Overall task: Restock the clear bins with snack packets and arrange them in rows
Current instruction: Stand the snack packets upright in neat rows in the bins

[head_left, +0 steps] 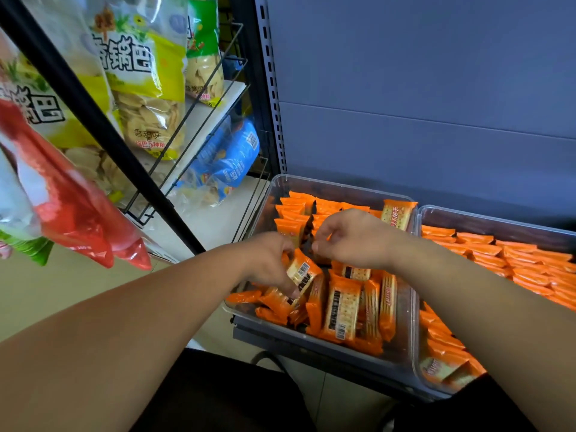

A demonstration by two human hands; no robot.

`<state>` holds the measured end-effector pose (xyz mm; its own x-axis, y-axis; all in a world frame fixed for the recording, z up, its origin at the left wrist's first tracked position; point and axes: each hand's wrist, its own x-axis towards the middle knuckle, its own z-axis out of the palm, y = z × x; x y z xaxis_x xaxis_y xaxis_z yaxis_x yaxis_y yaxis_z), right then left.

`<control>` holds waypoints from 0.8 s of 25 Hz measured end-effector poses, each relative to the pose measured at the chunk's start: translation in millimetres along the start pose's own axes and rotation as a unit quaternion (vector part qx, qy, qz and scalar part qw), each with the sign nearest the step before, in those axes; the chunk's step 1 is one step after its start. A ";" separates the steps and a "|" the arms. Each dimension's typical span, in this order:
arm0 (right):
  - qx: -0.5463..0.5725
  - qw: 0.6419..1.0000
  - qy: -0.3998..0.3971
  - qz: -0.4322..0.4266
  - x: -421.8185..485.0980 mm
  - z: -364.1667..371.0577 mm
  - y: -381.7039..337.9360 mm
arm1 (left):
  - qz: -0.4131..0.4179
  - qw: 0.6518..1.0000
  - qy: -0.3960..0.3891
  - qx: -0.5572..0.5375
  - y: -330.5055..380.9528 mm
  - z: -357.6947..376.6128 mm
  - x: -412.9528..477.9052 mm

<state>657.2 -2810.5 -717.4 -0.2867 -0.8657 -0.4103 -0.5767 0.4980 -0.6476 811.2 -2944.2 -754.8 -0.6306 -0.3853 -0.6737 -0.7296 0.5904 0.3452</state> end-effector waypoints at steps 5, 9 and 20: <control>0.074 0.997 -0.026 0.002 3.1 -4.9 6.9 | -0.028 0.993 -0.011 -0.116 0.3 -16.0 -31.0; 0.212 0.974 -0.081 -0.011 -5.5 -7.9 2.8 | -0.009 0.964 0.101 -0.245 14.7 -32.4 -68.1; 0.436 0.898 0.017 -0.054 -45.0 -44.9 6.3 | 0.059 0.847 0.246 -0.467 86.2 -39.8 -102.0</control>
<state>632.1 -2770.8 -674.2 -0.2967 -0.9048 -0.3054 0.2112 0.2497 -0.9450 802.2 -2882.2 -630.4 -0.5797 -0.7478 -0.3235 -0.4007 -0.0841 0.9124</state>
